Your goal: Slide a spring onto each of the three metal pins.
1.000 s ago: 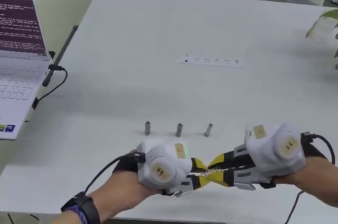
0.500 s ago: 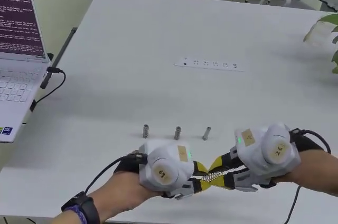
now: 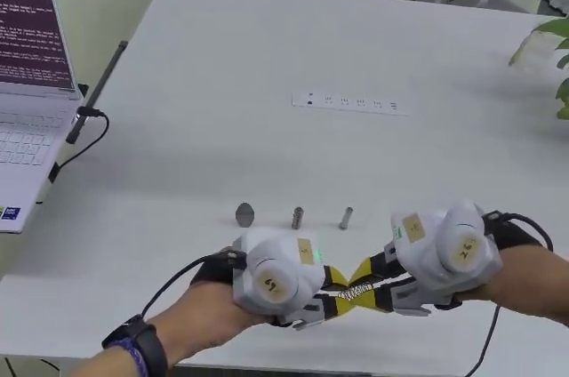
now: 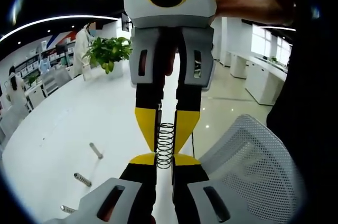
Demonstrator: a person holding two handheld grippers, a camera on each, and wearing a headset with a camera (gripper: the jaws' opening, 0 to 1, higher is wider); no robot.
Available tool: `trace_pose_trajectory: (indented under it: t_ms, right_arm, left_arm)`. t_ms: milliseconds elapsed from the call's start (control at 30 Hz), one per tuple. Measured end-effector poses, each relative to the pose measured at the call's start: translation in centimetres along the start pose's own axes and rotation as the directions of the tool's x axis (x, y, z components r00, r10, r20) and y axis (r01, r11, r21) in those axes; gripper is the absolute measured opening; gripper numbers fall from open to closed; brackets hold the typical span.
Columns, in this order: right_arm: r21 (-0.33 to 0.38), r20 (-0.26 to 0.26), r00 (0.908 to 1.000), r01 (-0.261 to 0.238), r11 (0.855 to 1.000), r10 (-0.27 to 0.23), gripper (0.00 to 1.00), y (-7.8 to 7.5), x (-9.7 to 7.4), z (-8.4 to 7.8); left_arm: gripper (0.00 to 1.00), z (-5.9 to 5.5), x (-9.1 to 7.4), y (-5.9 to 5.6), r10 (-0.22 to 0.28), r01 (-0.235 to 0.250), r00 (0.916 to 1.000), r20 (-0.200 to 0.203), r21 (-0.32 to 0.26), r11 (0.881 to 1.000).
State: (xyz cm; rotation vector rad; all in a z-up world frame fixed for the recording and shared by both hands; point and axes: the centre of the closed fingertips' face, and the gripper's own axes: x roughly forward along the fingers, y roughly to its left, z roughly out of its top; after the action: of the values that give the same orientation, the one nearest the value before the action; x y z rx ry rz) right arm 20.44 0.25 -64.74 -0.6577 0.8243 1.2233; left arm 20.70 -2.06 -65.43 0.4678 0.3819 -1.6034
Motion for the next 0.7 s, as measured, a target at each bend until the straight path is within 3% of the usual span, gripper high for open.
trace_pose_trajectory:
  t_ms: [233, 700]
  right_arm:
    - [0.003, -0.007, 1.0000, 0.000, 1.000, 0.000, 0.08, 0.4, 0.5, -0.5]
    - [0.044, 0.008, 1.0000, 0.004, 0.999, -0.004, 0.08, 0.0, 0.6, -1.5]
  left_arm:
    - [0.03, -0.6, 0.5, -0.4, -0.006, 0.006, 0.9999, -0.012, -0.004, 1.000]
    - [0.06, -2.1, -0.1, 0.0, 0.016, -0.018, 0.9991, -0.039, -0.051, 0.999]
